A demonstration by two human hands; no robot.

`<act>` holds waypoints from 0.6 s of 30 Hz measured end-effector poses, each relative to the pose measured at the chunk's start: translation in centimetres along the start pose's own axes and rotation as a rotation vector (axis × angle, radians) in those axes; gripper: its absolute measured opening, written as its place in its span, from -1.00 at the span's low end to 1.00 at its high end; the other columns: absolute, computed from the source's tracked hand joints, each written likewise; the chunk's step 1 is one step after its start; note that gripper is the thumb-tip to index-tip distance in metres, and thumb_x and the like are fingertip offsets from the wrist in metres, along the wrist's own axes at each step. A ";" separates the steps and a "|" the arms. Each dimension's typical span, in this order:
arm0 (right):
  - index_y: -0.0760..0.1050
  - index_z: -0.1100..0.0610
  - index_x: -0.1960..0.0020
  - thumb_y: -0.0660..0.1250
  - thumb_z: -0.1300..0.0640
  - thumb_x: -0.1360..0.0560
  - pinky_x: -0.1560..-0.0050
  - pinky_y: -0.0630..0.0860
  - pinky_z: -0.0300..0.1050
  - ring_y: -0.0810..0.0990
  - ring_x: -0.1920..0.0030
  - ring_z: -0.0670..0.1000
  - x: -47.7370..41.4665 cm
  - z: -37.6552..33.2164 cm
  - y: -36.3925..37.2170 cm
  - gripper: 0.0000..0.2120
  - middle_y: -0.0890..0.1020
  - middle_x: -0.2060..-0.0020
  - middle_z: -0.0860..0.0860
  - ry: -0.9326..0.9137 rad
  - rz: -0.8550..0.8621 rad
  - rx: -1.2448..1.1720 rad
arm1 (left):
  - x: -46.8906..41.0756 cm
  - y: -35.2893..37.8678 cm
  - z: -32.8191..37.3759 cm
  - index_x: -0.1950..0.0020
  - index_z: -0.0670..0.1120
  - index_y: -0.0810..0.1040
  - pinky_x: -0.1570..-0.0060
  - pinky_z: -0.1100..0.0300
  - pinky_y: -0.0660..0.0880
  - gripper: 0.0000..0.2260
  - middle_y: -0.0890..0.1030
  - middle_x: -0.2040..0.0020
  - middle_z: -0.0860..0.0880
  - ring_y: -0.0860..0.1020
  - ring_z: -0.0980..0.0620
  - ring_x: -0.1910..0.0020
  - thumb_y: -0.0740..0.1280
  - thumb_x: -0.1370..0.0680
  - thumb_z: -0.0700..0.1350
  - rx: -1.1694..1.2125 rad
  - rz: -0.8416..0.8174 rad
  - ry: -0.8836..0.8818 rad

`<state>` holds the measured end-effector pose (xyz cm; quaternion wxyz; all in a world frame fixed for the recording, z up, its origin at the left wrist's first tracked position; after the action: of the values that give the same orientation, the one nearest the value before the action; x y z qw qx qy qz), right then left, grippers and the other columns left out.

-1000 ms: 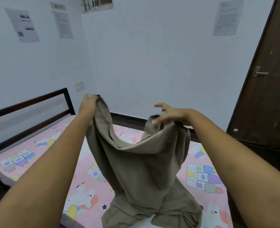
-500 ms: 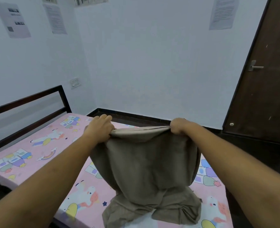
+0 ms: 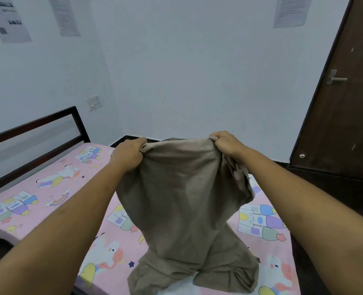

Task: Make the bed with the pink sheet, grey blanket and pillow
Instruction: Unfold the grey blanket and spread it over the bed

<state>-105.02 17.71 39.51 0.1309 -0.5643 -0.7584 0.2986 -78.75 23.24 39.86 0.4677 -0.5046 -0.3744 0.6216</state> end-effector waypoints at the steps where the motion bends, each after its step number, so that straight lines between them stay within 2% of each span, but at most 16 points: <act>1: 0.25 0.07 0.38 0.08 0.22 -0.59 0.19 0.25 -0.09 0.33 0.25 0.02 -0.2 0.0 0.5 -0.65 0.38 0.35 0.01 -0.001 -0.044 0.012 | -0.1 0.2 0.2 0.15 0.02 0.34 0.20 0.04 0.36 -0.82 0.52 0.14 -0.13 0.49 -0.23 0.07 0.15 -0.43 -0.28 -0.007 0.014 0.005; 2: 0.34 0.06 0.34 0.10 0.12 -0.61 0.11 0.31 -0.08 0.41 0.18 0.03 -0.3 0.2 1.1 -0.67 0.45 0.26 0.01 0.013 -0.113 0.060 | -0.1 0.5 0.5 0.16 0.02 0.31 0.21 0.04 0.37 -0.84 0.49 0.17 -0.11 0.49 -0.23 0.09 0.14 -0.43 -0.26 -0.020 0.002 0.025; 3: 0.49 0.05 0.22 0.12 -0.03 -0.61 -0.02 0.37 -0.07 0.47 0.06 0.03 -0.1 0.7 2.0 -0.68 0.52 0.14 0.00 0.048 -0.219 0.128 | 0.0 1.2 0.8 0.16 0.02 0.31 0.20 0.04 0.39 -0.89 0.49 0.17 -0.11 0.49 -0.23 0.09 0.13 -0.44 -0.21 -0.045 -0.029 0.048; 4: 0.58 0.05 0.04 0.14 -0.20 -0.57 -0.14 0.39 -0.07 0.51 -0.04 0.02 0.3 1.3 2.9 -0.61 0.55 0.03 -0.03 0.097 -0.334 0.201 | 0.2 1.8 0.9 0.14 0.00 0.33 0.19 0.04 0.40 -0.95 0.52 0.16 -0.11 0.51 -0.22 0.09 0.10 -0.44 -0.12 -0.081 -0.062 0.092; 6: 0.55 0.06 -0.20 0.20 -0.39 -0.43 -0.23 0.41 -0.07 0.53 -0.13 -0.01 1.7 2.6 4.7 -0.39 0.56 -0.11 -0.06 0.150 -0.562 0.376 | 1.0 3.2 2.1 0.08 -0.02 0.35 0.24 0.08 0.41 -0.72 0.58 0.16 -0.10 0.54 -0.18 0.12 -0.01 -0.41 0.12 -0.223 -0.089 0.254; 9: 0.47 0.07 -0.26 0.46 -0.33 -0.26 -0.20 0.50 -0.02 0.59 -0.09 0.02 4.0 5.8 7.8 -0.29 0.58 -0.13 -0.05 0.238 -0.819 0.592 | 2.6 5.7 4.6 0.04 -0.01 0.34 0.36 0.14 0.24 -0.31 0.59 0.22 -0.04 0.55 -0.11 0.20 -0.16 -0.28 0.53 -0.452 -0.207 0.475; 11: 0.45 0.15 -0.27 0.53 -0.20 -0.24 -0.15 0.53 -0.02 0.63 0.00 0.07 6.0 9.5 9.6 -0.28 0.62 -0.07 0.04 0.370 -1.006 0.725 | 3.6 7.8 5.6 0.02 -0.01 0.34 0.36 0.14 0.25 -0.17 0.58 0.23 -0.03 0.54 -0.10 0.23 -0.19 -0.17 0.64 -0.552 -0.340 0.546; 13: 0.46 0.20 -0.25 0.42 -0.09 -0.42 -0.12 0.46 -0.10 0.58 0.16 0.07 8.2 12.7 10.0 -0.48 0.60 0.03 0.11 0.510 -1.186 0.903 | 4.6 10.0 5.7 -0.03 0.00 0.34 0.30 0.13 0.36 -0.18 0.57 0.20 -0.04 0.55 -0.09 0.22 -0.09 -0.16 0.63 -0.626 -0.486 0.577; 14: 0.49 0.19 -0.21 0.34 -0.03 -0.50 -0.09 0.43 -0.10 0.54 0.18 0.07 8.8 13.8 9.8 -0.61 0.58 0.02 0.14 0.545 -1.230 0.991 | 5.2 11.2 5.6 -0.07 0.00 0.35 0.26 0.11 0.40 -0.23 0.58 0.16 -0.05 0.55 -0.08 0.19 0.00 -0.22 0.60 -0.660 -0.551 0.581; 15: 0.51 0.19 -0.19 0.28 -0.01 -0.54 -0.08 0.40 -0.09 0.52 0.15 0.08 8.8 14.4 9.7 -0.67 0.55 -0.03 0.16 0.527 -1.228 1.057 | 5.5 12.2 5.5 -0.10 0.00 0.36 0.22 0.10 0.44 -0.35 0.58 0.12 -0.05 0.56 -0.07 0.16 0.09 -0.35 0.52 -0.688 -0.584 0.559; 17: 0.52 0.17 -0.22 0.27 -0.01 -0.54 -0.08 0.39 -0.08 0.48 0.04 0.11 8.2 15.2 9.6 -0.65 0.50 -0.03 0.12 0.496 -1.164 1.088 | 5.1 12.9 5.8 -0.15 -0.01 0.41 0.13 0.09 0.49 -0.69 0.59 0.01 -0.05 0.57 -0.06 0.07 0.16 -0.56 0.17 -0.717 -0.549 0.451; 18: 0.53 0.17 -0.18 0.27 -0.01 -0.54 -0.05 0.40 -0.09 0.48 0.06 0.10 7.9 15.4 9.3 -0.68 0.50 0.01 0.10 0.499 -1.125 1.059 | 4.3 13.0 5.9 -0.17 -0.01 0.44 0.08 0.09 0.50 -0.76 0.59 -0.04 -0.05 0.57 -0.05 0.02 0.13 -0.58 0.04 -0.727 -0.511 0.362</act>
<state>-108.66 22.07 20.73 0.6764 -0.0117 -0.6352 0.3727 -87.39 23.75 27.73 0.4565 -0.6275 -0.5920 0.2176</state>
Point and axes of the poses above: each hand's wrist, its own x-axis away from the middle knuckle, its own y-axis out of the palm, z = x × y, the point moved 10 cm from there along -x, towards the middle knuckle
